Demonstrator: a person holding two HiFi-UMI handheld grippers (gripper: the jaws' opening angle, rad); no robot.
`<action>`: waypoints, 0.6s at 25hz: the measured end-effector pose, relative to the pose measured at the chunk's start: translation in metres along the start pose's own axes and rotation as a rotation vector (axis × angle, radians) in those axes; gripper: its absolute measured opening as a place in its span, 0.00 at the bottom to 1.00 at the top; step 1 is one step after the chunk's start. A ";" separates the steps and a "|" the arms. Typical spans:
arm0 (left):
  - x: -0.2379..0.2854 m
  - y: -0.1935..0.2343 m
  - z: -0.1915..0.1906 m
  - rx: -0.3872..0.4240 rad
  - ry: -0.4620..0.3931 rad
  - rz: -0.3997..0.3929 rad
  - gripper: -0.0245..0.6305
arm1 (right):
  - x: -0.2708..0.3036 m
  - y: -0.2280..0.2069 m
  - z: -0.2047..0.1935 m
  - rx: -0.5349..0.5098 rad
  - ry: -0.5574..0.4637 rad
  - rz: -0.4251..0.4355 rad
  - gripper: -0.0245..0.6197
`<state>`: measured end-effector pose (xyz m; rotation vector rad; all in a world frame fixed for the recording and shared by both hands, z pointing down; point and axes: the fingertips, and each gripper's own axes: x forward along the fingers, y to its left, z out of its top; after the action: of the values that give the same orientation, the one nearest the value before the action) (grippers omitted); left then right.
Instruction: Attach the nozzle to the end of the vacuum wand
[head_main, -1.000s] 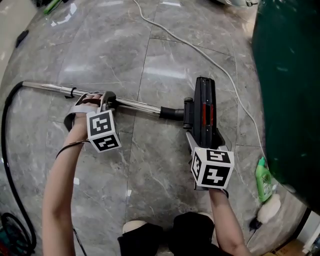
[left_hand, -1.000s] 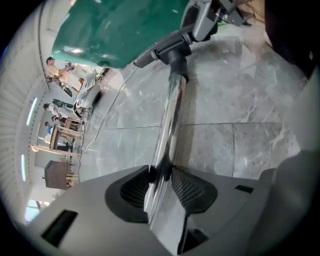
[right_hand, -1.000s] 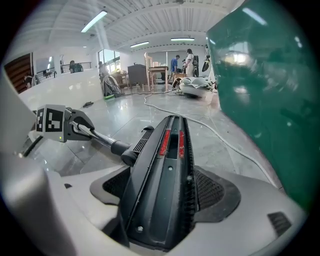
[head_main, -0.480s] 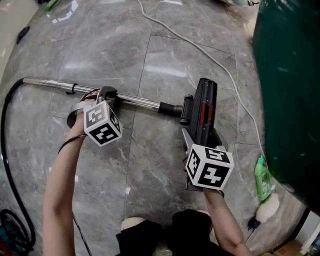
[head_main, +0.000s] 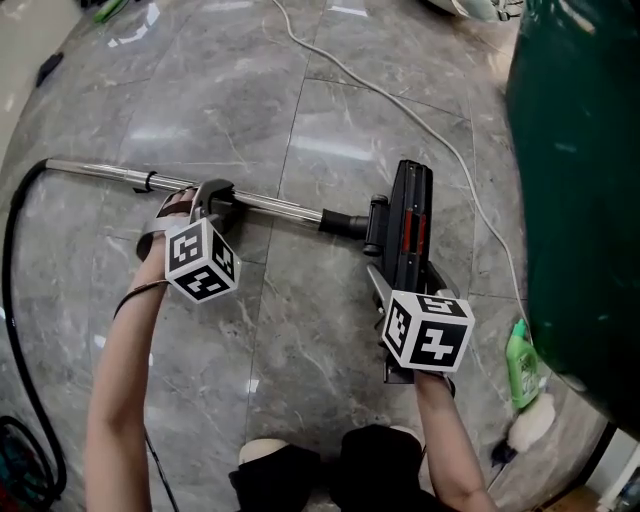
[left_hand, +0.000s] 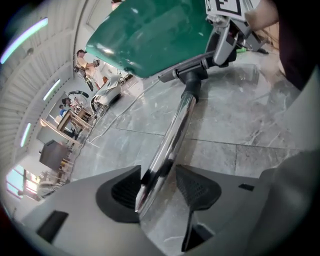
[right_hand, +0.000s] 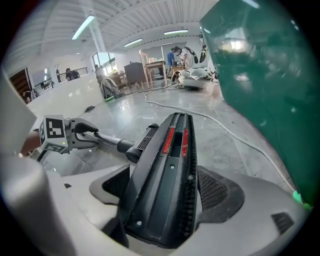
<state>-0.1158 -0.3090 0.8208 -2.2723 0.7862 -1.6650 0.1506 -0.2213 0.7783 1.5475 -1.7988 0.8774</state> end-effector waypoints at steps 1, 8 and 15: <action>-0.002 -0.002 -0.001 -0.028 -0.017 -0.021 0.40 | -0.003 0.000 0.002 -0.005 -0.009 0.002 0.66; -0.068 -0.007 -0.010 -0.245 -0.138 0.067 0.59 | -0.053 -0.015 0.018 -0.116 -0.140 0.013 0.66; -0.134 -0.059 0.067 -0.769 -0.519 0.012 0.48 | -0.091 0.040 0.033 -0.050 -0.358 0.364 0.65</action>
<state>-0.0656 -0.1971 0.7162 -2.9657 1.4522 -0.7257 0.1231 -0.1893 0.6822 1.4363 -2.3950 0.7392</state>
